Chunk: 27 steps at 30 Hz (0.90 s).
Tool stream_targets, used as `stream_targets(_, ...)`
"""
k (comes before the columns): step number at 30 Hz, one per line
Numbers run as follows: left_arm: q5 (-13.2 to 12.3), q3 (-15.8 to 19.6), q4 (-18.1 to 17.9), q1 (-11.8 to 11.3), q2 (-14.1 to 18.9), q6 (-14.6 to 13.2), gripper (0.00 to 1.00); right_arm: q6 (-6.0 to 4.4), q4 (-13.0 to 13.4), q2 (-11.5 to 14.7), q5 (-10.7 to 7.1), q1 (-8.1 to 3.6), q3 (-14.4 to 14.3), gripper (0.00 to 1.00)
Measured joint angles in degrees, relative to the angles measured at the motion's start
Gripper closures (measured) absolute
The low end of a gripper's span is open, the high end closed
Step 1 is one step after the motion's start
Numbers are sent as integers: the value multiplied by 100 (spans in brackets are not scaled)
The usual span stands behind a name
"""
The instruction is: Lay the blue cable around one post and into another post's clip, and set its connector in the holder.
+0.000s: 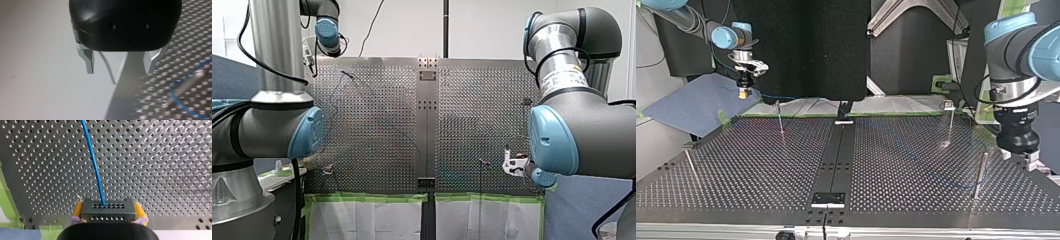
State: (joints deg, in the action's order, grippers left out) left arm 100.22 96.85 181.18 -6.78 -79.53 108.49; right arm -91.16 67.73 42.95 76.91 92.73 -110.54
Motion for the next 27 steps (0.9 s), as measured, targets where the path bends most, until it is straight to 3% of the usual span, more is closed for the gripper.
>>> stream_targets(5, 224, 2, 238, 235, -43, -236, 2, 0, 4, 0, 0, 1, 0, 100)
stream_targets(10, 281, -32, 465, 390, -46, -464, 2, -1, -3, 0, 0, 0, 0, 100)
stream_targets(22, -125, -284, 1034, 326, -93, -1034, 2, -1, -13, 0, 0, 3, 0, 100)
stream_targets(27, -178, -323, 1245, 297, -222, -1246, 2, -1, -13, 0, 0, 3, 1, 100)
